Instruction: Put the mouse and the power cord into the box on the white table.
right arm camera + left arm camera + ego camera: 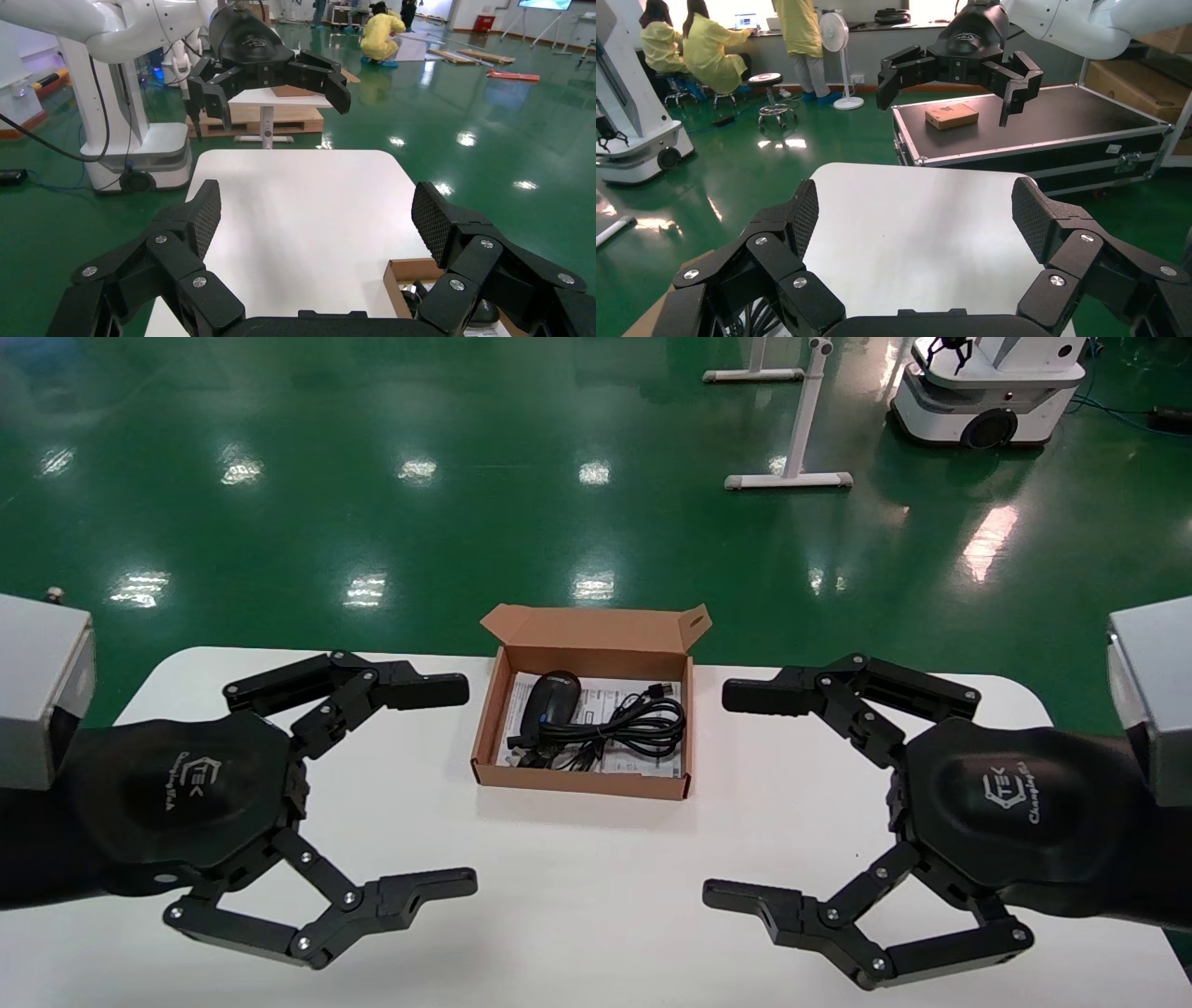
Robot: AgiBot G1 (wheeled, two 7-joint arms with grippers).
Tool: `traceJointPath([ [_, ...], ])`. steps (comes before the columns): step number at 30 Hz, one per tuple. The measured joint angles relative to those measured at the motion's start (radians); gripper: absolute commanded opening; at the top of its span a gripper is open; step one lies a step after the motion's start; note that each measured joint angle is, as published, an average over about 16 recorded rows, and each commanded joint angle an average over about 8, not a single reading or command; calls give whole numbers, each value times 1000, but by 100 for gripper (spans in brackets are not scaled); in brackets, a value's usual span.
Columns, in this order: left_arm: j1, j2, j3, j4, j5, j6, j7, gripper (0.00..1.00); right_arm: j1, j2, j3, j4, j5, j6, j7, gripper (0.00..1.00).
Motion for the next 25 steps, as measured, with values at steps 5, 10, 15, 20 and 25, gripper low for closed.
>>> traceJointPath([
  [5, 0, 0, 0, 0, 0, 0, 0, 100, 0, 0, 0, 0, 0, 0, 0, 100],
  [10, 0, 0, 0, 0, 0, 0, 0, 100, 0, 0, 0, 0, 0, 0, 0, 100],
  [15, 0, 0, 0, 0, 0, 0, 0, 100, 0, 0, 0, 0, 0, 0, 0, 100],
  [20, 0, 0, 0, 0, 0, 0, 0, 100, 0, 0, 0, 0, 0, 0, 0, 100],
  [25, 0, 0, 0, 0, 0, 0, 0, 100, 0, 0, 0, 0, 0, 0, 0, 100],
])
